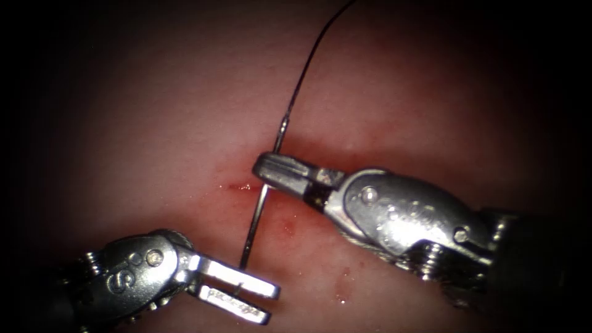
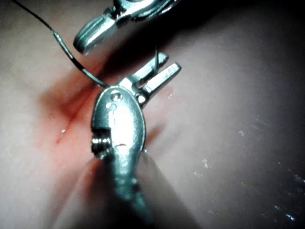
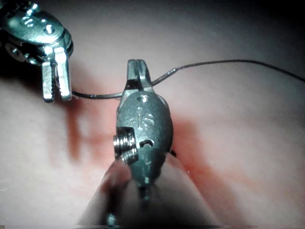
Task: Wound Closure
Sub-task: Handover the needle to the right needle driver
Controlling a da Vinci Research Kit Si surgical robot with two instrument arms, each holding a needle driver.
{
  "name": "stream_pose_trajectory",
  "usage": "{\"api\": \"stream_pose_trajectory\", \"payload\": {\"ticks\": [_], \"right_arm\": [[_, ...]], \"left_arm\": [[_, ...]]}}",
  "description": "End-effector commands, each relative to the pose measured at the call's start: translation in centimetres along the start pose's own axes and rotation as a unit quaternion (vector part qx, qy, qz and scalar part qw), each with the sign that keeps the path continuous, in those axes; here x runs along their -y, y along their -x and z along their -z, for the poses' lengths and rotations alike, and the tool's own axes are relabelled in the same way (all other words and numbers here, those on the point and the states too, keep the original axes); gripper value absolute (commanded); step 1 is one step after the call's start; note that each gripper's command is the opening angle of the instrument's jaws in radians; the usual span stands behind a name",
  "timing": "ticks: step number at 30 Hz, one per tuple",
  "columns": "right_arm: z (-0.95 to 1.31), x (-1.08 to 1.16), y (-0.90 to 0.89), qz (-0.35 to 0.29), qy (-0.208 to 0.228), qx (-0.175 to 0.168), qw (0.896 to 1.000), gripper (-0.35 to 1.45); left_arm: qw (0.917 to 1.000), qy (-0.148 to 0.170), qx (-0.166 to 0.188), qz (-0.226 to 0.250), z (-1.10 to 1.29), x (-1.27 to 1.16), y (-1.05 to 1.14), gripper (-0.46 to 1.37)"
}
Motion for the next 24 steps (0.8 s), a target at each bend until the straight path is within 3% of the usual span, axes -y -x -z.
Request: {"api": "stream_pose_trajectory", "payload": {"ticks": [1,7,12,20,24], "right_arm": [[0.0,0.0,0.0,0.0,0.002,0.0,1.0,-0.35],[0.0,0.0,-0.01,0.0,0.001,0.001,1.0,-0.35],[0.01,0.0,-0.01,-0.001,0.001,0.003,1.0,0.18],[0.04,-0.01,-0.01,-0.012,-0.006,0.014,1.0,0.23],[0.07,-0.03,0.0,-0.05,-0.011,0.023,0.998,0.49]], "left_arm": [[1.0,0.004,0.0,0.0,0.0,0.0,0.0,-0.35],[1.0,0.005,0.0,-0.006,0.01,-0.01,0.01,-0.35],[0.9999,0.007,0.001,-0.012,0.03,-0.02,0.0,-0.35],[0.9994,0.003,0.003,-0.034,0.06,-0.01,-0.02,-0.35],[0.9987,0.0,0.006,-0.051,0.08,0.0,-0.03,-0.35]]}}
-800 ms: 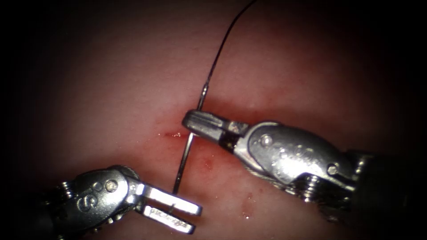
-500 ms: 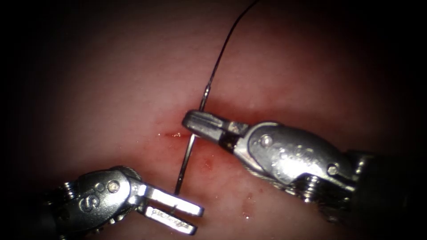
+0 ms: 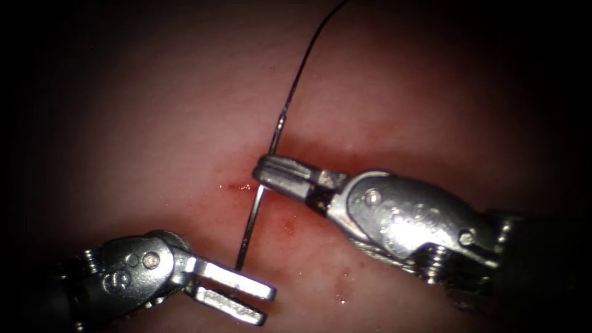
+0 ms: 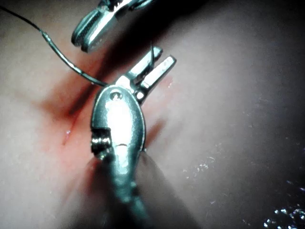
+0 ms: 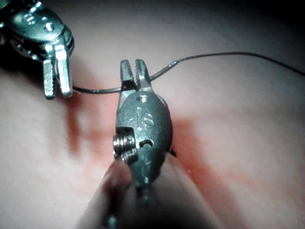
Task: Wound Closure
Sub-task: Handover the needle to the right needle driver
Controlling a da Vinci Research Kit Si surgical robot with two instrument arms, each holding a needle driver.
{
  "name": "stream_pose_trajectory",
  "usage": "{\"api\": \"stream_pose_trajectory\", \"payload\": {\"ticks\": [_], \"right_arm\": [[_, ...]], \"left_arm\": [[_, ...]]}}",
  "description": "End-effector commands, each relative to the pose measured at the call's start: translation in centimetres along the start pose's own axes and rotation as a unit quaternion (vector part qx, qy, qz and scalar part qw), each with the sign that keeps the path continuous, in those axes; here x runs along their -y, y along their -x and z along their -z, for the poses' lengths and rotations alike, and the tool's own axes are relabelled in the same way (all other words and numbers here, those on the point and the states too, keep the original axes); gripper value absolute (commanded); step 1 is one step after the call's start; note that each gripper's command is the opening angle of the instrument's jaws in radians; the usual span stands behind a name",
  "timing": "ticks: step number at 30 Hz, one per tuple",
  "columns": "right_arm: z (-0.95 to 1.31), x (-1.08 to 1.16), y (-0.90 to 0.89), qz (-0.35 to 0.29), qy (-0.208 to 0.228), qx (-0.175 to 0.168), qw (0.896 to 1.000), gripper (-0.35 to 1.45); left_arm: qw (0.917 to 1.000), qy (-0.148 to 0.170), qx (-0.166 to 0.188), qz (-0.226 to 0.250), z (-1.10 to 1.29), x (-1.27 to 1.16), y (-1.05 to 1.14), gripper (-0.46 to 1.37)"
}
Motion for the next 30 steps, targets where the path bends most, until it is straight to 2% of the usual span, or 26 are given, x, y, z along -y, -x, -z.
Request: {"api": "stream_pose_trajectory", "payload": {"ticks": [1,4,5,6,7,13,17,21,27,30], "right_arm": [[0.01,0.01,0.0,-0.017,-0.003,0.003,1.0,0.57],[0.03,-0.03,0.0,-0.041,-0.004,0.005,0.999,0.73],[0.03,-0.03,0.0,-0.041,-0.004,0.005,0.999,0.73],[0.05,-0.06,0.0,-0.069,-0.004,0.006,0.998,0.93],[0.06,-0.08,0.0,-0.096,-0.005,0.007,0.995,1.04],[0.05,-0.12,0.02,-0.201,-0.005,0.011,0.979,1.04],[0.04,-0.1,0.03,-0.266,-0.005,0.012,0.964,1.0],[0.04,-0.08,0.04,-0.299,-0.005,0.011,0.954,1.0],[0.0,-0.09,0.05,-0.341,-0.003,0.013,0.94,1.11],[-0.01,-0.1,0.05,-0.344,-0.002,0.012,0.939,1.12]], "left_arm": [[1.0,0.002,0.001,-0.007,0.01,0.0,0.0,-0.35],[0.9996,0.004,0.002,-0.027,0.03,-0.01,0.0,-0.35],[0.9995,0.004,0.002,-0.03,0.04,-0.01,0.0,-0.35],[0.999,0.006,0.003,-0.045,0.06,-0.02,0.0,-0.35],[0.9982,0.009,0.003,-0.06,0.07,-0.02,0.0,-0.35],[0.9908,0.033,-0.005,-0.131,0.12,-0.05,-0.01,-0.35],[0.9875,0.048,-0.014,-0.149,0.13,-0.06,-0.01,-0.35],[0.9856,0.056,-0.019,-0.159,0.11,-0.06,-0.01,-0.35],[0.982,0.067,-0.027,-0.174,0.08,-0.06,-0.02,-0.35],[0.9804,0.068,-0.028,-0.183,0.07,-0.07,-0.03,-0.35]]}}
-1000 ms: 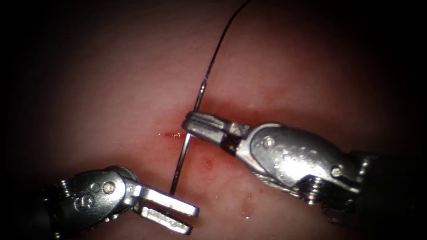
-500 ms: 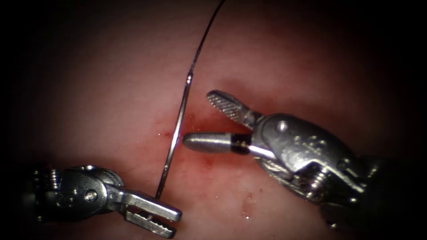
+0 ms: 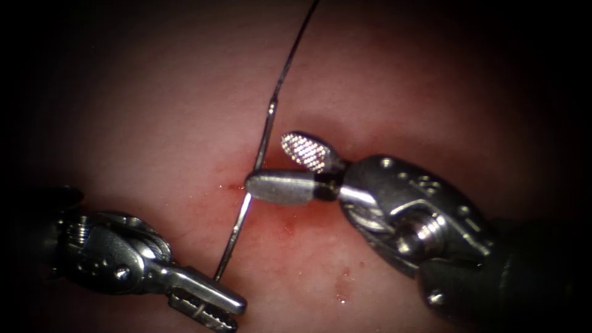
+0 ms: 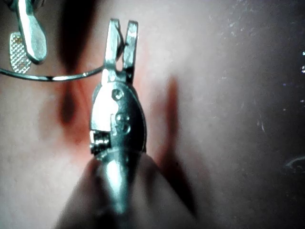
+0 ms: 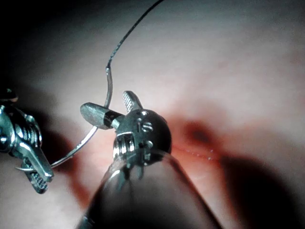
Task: Wound Closure
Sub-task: Handover the needle to the right needle driver
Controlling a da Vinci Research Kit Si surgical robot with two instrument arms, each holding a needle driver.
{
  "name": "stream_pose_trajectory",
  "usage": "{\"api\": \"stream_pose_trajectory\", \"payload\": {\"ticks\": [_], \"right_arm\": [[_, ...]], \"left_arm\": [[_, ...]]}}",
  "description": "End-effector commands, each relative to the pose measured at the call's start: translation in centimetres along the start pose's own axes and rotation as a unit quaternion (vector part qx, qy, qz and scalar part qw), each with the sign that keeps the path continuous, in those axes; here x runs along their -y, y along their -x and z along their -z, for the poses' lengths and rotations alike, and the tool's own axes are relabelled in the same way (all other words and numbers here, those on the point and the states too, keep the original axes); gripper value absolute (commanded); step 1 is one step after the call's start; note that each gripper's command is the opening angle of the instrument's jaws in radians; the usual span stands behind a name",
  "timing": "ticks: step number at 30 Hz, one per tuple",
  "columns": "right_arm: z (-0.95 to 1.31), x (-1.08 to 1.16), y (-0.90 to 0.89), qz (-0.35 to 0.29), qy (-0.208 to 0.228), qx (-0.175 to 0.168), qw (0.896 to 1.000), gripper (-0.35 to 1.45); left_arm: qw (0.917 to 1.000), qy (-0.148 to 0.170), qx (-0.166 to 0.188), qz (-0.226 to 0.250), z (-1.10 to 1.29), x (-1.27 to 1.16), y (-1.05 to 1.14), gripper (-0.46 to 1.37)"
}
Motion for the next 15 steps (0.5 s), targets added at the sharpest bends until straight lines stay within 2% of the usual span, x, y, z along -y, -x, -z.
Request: {"api": "stream_pose_trajectory", "payload": {"ticks": [1,9,15], "right_arm": [[-0.01,0.0,0.0,-0.003,-0.003,0.001,1.0,1.11],[-0.09,-0.04,0.04,-0.041,0.001,-0.002,0.999,1.11],[-0.11,-0.03,0.04,-0.047,0.001,-0.002,0.999,1.1]], "left_arm": [[1.0,0.001,0.0,-0.002,0.0,0.01,-0.01,-0.35],[0.9998,0.0,-0.005,-0.017,-0.08,0.07,-0.12,-0.35],[0.9998,0.002,-0.01,-0.019,-0.17,0.09,-0.14,-0.35]]}}
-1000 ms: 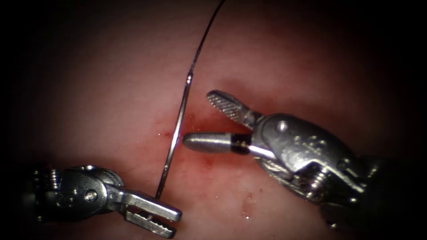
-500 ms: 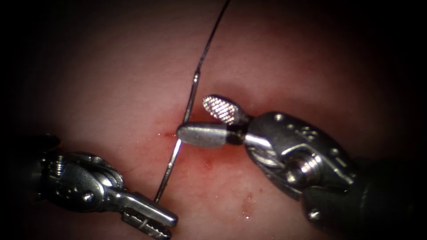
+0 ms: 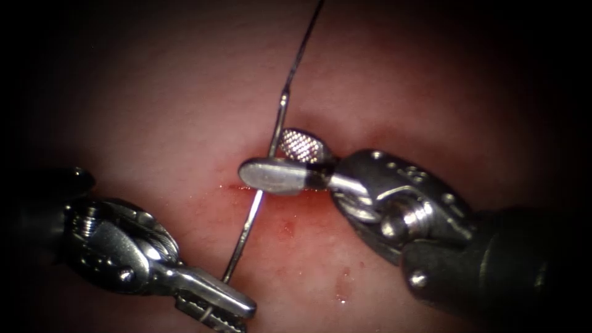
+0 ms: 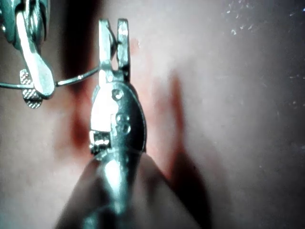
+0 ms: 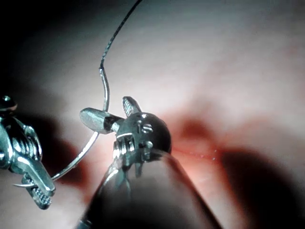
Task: Wound Closure
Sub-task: Handover the needle to the right needle driver
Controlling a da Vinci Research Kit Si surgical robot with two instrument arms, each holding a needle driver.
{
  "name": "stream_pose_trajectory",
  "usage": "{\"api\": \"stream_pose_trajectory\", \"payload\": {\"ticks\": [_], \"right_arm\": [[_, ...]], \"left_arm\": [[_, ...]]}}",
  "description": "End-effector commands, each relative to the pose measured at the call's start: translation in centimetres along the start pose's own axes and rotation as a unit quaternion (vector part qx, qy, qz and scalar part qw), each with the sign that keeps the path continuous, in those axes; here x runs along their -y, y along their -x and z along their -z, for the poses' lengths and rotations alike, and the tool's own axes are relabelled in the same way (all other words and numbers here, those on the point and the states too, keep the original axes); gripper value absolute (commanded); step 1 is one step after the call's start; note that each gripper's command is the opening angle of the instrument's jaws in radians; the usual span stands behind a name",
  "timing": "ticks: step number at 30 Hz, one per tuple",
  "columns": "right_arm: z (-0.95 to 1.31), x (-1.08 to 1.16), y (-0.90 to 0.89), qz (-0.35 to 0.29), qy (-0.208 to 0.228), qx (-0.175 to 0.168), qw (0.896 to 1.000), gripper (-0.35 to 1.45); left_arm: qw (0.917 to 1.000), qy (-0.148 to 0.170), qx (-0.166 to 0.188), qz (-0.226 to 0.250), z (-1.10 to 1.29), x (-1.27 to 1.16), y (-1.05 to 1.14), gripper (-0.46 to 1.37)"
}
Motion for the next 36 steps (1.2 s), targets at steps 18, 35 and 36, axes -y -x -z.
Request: {"api": "stream_pose_trajectory", "payload": {"ticks": [18,35,36], "right_arm": [[0.01,0.02,-0.04,-0.052,-0.015,0.005,0.999,0.81],[0.03,0.06,-0.06,-0.054,-0.031,-0.024,0.998,-0.35],[0.03,0.06,-0.05,-0.054,-0.03,-0.021,0.998,-0.35]], "left_arm": [[1.0,-0.003,-0.002,-0.006,-0.06,-0.01,0.0,-0.35],[0.9999,-0.011,-0.008,-0.001,-0.07,-0.02,0.0,-0.35],[0.9999,-0.012,-0.009,-0.002,-0.07,-0.02,0.0,-0.35]]}}
